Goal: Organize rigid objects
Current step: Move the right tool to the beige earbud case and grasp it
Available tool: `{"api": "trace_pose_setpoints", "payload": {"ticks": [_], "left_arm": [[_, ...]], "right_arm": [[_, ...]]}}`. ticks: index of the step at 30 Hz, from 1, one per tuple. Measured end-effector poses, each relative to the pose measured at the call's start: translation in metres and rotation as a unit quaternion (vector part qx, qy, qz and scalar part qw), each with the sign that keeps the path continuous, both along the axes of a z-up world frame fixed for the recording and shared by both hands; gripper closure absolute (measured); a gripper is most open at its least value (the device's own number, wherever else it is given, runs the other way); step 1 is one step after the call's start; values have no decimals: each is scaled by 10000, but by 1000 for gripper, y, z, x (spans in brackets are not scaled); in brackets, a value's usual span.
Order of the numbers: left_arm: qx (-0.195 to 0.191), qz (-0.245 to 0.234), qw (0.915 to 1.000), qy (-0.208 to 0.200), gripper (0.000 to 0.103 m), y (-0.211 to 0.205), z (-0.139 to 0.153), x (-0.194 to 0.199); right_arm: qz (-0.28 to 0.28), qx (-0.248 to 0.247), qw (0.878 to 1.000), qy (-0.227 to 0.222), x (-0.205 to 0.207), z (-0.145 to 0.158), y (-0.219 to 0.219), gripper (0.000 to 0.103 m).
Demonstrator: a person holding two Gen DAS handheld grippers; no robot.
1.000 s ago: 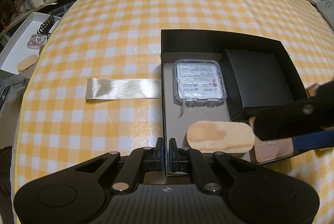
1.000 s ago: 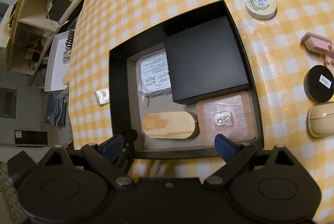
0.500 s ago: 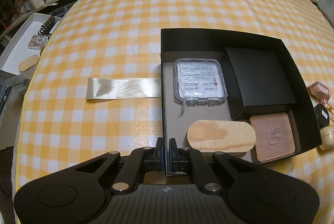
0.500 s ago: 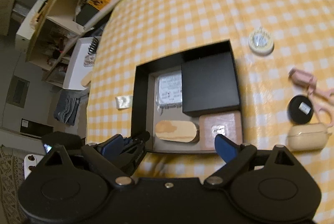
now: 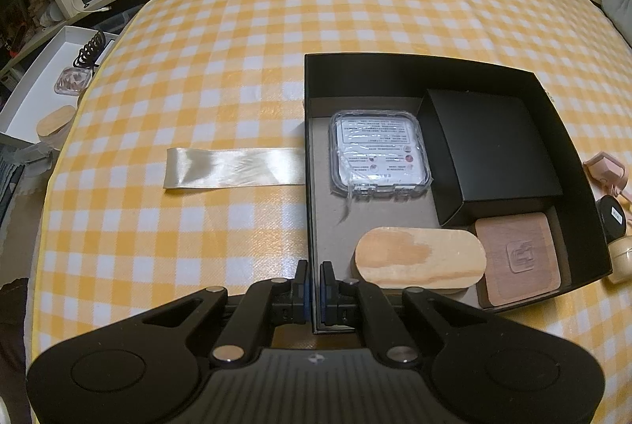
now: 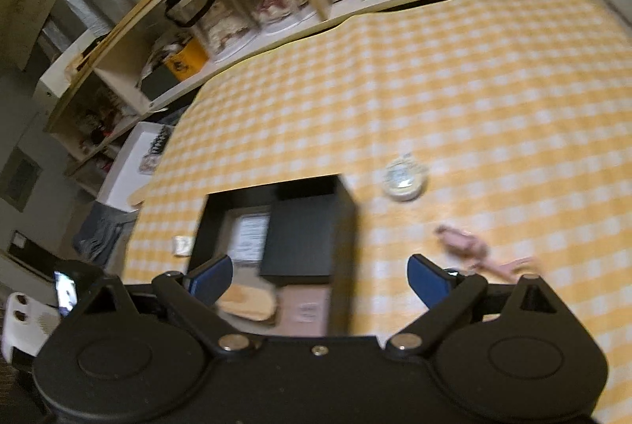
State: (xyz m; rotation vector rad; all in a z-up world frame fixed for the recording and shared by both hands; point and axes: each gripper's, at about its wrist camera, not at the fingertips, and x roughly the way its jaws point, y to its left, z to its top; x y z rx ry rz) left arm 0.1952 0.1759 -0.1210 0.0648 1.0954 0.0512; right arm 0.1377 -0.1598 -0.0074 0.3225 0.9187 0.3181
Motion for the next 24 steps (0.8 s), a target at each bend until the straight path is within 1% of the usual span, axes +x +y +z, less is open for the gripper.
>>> {"api": "trace_pose_setpoints", "payload": {"ticks": [5,8,10,15,21,24], "left_arm": [[0,4,10000,0,98,0,0,0],[2,6,10000,0,98,-1,0,0],[2,8,10000,0,98,-1,0,0],[6,4,10000,1,98,-1,0,0],[10,2,10000,-1,98,0,0,0],[13,3,10000,0,98,-1,0,0]], "right_arm": [[-262,-634,9974,-220,-5,-16,-24,5],[-428,-890,9948,-261,-7,-31,-35,0],[-505,-892,9944,-248,-8,-42,-42,0],[-639,-894,9939,89,-9,-65,-49,0],[-498,-956,9931,466,-10,-84,-38,0],[-341,-733,9943,698,-8,-94,-36,0]]}}
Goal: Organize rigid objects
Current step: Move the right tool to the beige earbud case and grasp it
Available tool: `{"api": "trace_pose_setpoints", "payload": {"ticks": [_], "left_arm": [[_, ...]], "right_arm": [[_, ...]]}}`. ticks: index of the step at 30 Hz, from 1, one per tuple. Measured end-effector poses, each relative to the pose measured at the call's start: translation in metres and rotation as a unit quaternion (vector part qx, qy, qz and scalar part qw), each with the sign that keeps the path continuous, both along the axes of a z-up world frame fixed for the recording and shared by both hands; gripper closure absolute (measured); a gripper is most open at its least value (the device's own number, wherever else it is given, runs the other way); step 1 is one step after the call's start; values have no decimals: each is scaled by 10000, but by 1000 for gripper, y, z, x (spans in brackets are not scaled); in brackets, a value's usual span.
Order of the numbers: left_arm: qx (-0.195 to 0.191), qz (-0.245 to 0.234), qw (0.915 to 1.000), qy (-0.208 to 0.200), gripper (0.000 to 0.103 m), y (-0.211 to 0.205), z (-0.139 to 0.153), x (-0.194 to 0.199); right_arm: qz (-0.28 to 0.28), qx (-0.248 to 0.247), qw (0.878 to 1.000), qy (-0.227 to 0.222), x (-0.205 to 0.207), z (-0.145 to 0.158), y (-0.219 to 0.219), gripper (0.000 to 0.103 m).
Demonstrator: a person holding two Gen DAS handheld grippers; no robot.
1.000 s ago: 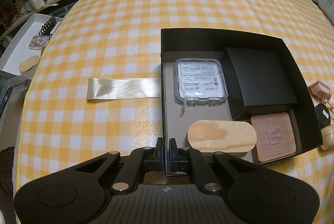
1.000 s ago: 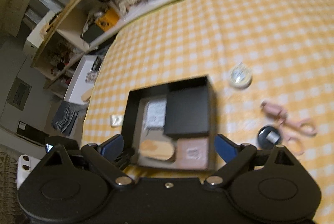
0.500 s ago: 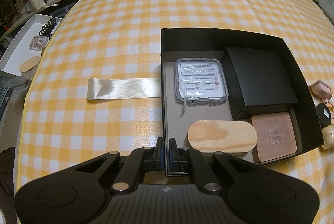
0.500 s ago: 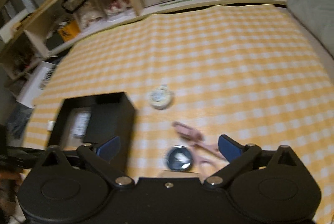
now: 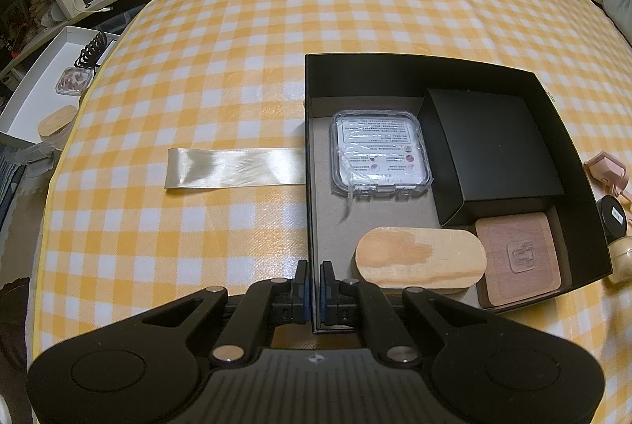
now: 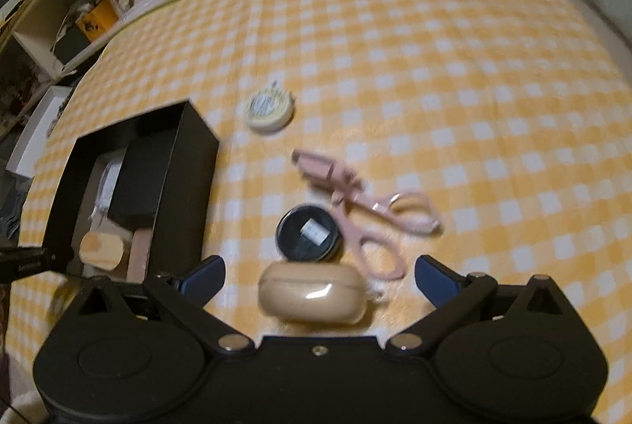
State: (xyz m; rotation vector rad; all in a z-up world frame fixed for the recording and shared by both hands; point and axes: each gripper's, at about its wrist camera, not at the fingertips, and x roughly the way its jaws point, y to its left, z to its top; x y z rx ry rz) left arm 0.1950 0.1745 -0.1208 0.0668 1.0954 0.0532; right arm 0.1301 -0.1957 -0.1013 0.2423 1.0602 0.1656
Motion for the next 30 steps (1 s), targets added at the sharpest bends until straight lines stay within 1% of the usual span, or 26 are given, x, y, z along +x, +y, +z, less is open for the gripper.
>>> {"api": "trace_pose_setpoints", "payload": {"ticks": [3,6,11,13,16,18,21,22,23,26,30], "left_arm": [[1,0,10000,-1,98,1,0,0],[2,2,10000,0,98,0,0,0],[0,2,10000,1,98,1,0,0],[3,2,10000,1,98,0,0,0],[6,0,10000,-1,98,0,0,0],[10,4,10000,0,98,1,0,0],[7,4,10000,0,98,0,0,0],[7,4,10000,1,98,-1,0,0],[8,5,10000,1,98,0,0,0],[13,6,10000,1,98,0,0,0],[8,6,10000,-1,98,-2,0,0]], "right_arm": [[77,77,9998,188,3,-6,3,0],[131,-86,9994,323,8,-11,8,0],[-124,-278,9977,603,16,-25,7,0],[-203,-222,9972,683,19,-30,3,0],[-327,16,9963,799,24,-36,0,0],[-343,-9,9963,789,26,-36,1,1],[-136,-232,9969,746,27,-35,8,8],[-41,-240,9971,727,27,-35,10,11],[23,-242,9971,727,26,-34,12,17],[95,-347,9966,747,26,-33,15,17],[132,-337,9964,770,25,-33,15,17]]}}
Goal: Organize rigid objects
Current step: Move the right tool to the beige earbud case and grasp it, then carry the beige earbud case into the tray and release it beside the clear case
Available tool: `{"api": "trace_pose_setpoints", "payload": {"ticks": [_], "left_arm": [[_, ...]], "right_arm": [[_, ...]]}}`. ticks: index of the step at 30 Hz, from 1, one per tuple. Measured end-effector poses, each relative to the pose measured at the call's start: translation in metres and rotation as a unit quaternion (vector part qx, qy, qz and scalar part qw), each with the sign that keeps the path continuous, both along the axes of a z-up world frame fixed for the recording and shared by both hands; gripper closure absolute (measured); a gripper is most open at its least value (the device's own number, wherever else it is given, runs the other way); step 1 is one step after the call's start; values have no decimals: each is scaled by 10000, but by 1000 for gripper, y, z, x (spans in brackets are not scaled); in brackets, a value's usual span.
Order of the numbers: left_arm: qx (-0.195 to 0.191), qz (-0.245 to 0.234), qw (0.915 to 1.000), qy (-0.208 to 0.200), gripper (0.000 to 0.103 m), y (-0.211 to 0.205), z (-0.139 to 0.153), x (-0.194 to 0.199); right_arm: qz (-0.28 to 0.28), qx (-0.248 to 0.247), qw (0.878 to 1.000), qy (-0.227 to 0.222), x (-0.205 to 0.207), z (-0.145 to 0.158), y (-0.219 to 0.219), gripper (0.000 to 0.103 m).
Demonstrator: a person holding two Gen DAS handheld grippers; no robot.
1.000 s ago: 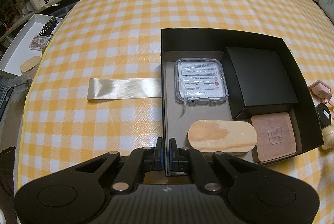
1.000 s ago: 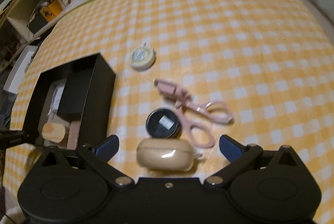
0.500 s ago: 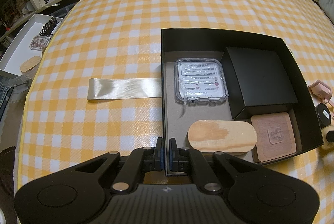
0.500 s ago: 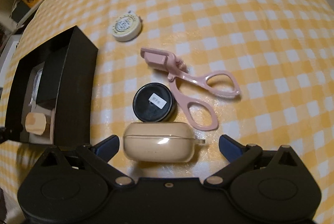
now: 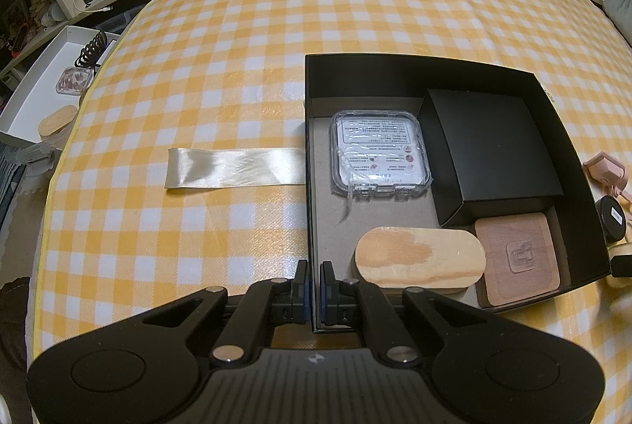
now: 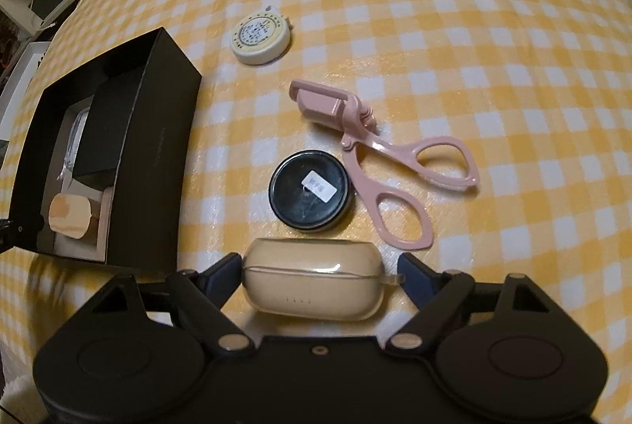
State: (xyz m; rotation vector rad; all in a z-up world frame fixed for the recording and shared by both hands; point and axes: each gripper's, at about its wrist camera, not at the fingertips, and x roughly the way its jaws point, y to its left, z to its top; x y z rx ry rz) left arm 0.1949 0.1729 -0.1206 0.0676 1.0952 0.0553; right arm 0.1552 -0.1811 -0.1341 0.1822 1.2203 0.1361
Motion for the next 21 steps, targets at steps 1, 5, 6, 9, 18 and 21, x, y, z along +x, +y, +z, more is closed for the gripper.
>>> {"api": "trace_pose_setpoints", "payload": {"ticks": [1,5,6,9,18,21], "left_arm": [[1,-1,10000,1,98,0,0,0],[1,-2,10000,1,98,1,0,0],[-1,1,10000,0,98,0,0,0],[-4,-1,10000,1,98,0,0,0],[-47,15,10000,7,98,2,1,-1],[-86,31,10000,5,98,3,1,-1]], "right_arm": [[1,3,10000,1,0,0,0,17],[-7,51,10000,-7,-1,1,0,17],[-17,96,9999,-23,-2,2,-1,17],[-98,290,9995,-120,-7,11,-4,17],[11,711,9917,-1070,-14,78,6,17],[174,907,9886,-1192,-5,92,26,17]]}}
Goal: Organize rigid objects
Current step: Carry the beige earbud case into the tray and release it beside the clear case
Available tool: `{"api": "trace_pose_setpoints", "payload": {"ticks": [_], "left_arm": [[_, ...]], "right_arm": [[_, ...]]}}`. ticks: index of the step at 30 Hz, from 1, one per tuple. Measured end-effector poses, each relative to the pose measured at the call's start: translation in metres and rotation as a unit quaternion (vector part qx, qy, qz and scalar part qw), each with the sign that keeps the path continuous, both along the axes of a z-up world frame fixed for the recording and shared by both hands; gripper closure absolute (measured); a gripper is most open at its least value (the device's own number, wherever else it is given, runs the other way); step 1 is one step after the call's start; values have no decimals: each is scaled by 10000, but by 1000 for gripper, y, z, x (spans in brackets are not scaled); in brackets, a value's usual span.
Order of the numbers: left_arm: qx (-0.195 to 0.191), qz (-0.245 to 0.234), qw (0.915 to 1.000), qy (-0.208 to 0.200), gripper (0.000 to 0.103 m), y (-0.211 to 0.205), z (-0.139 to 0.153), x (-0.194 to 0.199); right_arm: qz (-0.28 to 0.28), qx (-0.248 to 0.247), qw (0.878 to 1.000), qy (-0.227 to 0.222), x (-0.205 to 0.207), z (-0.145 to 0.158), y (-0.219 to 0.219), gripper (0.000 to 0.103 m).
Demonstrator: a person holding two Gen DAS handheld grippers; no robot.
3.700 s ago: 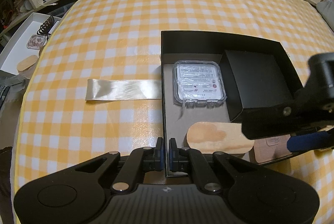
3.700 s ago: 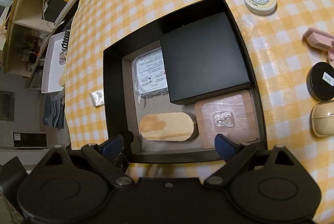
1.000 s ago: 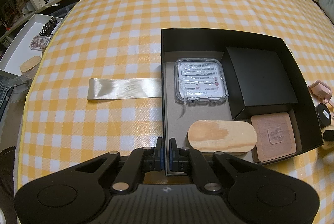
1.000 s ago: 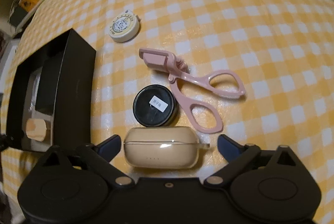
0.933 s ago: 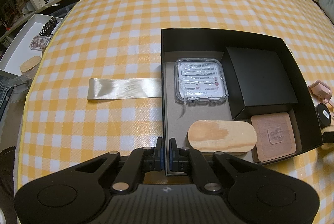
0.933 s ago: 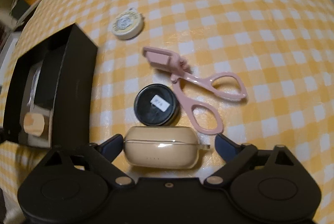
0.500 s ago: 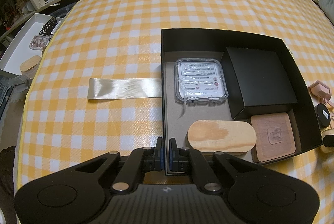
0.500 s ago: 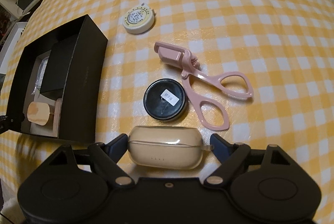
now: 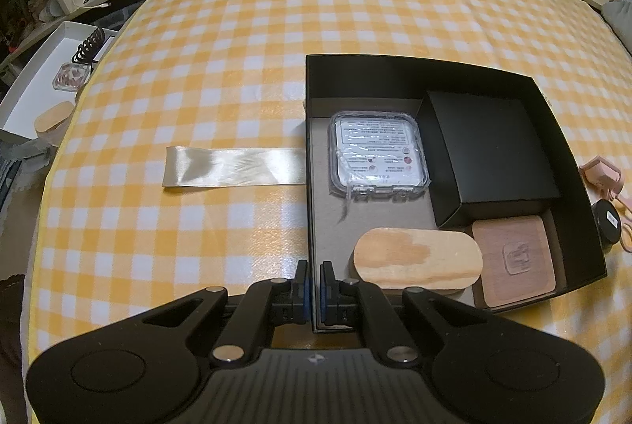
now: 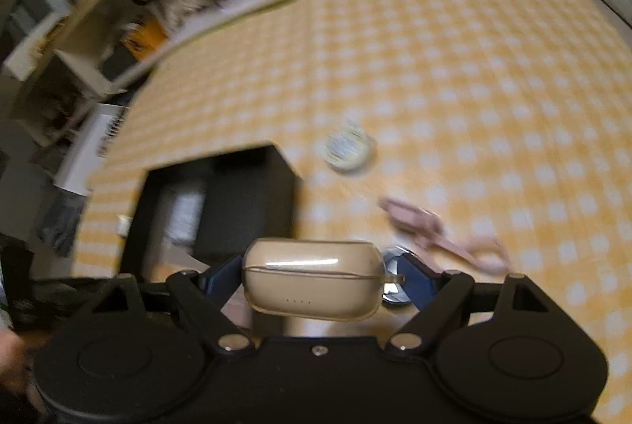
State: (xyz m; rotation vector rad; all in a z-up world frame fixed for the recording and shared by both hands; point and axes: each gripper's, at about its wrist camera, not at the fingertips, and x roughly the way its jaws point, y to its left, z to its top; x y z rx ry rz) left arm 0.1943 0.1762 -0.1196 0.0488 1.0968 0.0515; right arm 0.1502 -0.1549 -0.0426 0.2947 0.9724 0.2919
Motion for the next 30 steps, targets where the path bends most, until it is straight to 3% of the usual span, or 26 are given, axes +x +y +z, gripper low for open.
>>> {"api": "trace_pose_setpoints", "payload": {"ticks": [9,16,21,28,30], "left_arm": [[-87,34,10000,-5,98,0,1,0],[-172,65,9998,-21,98,5,3,-2],[-239,91,9997,-34,98,7,4,-2],[-232,107,9997,-59,98,5,5,-2],[-224,109,9997,-61,98,4,5,-2]], "right_arm": [[318,523,9970,473,33,-12,85,17],[403,469,9956,709,49,-27,143,17],[453,697,9939,730,57,-33,163,17],[431,500,9947,792,57,-38,167,15],[434,489,9944,824,56,-39,164,19]]}}
